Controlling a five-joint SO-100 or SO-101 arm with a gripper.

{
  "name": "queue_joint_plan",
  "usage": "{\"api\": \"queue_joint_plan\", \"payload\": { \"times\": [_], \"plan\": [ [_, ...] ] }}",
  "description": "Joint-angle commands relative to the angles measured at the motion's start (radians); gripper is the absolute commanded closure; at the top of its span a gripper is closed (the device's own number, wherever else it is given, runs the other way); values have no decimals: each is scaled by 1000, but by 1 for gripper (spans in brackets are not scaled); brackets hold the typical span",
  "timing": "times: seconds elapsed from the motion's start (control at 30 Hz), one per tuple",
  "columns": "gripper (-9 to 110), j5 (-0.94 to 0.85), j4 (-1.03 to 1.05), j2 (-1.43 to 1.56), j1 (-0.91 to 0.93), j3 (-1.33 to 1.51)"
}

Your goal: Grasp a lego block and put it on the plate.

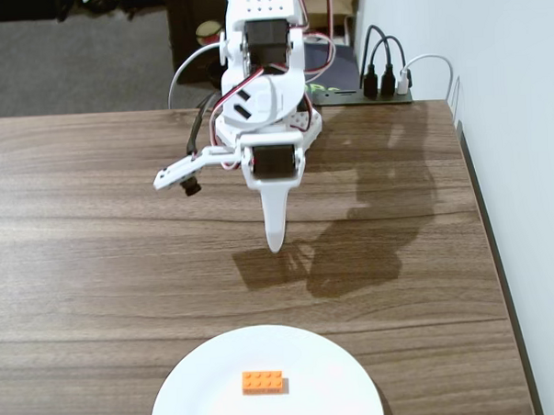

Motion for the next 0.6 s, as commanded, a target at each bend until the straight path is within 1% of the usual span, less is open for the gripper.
{"api": "queue_joint_plan", "payload": {
  "times": [0.0,0.3,0.57],
  "plan": [
    [101,0,-2,106,-6,54],
    [101,-37,63,337,-20,259],
    [101,-34,164,443,-15,285]
  ]
}}
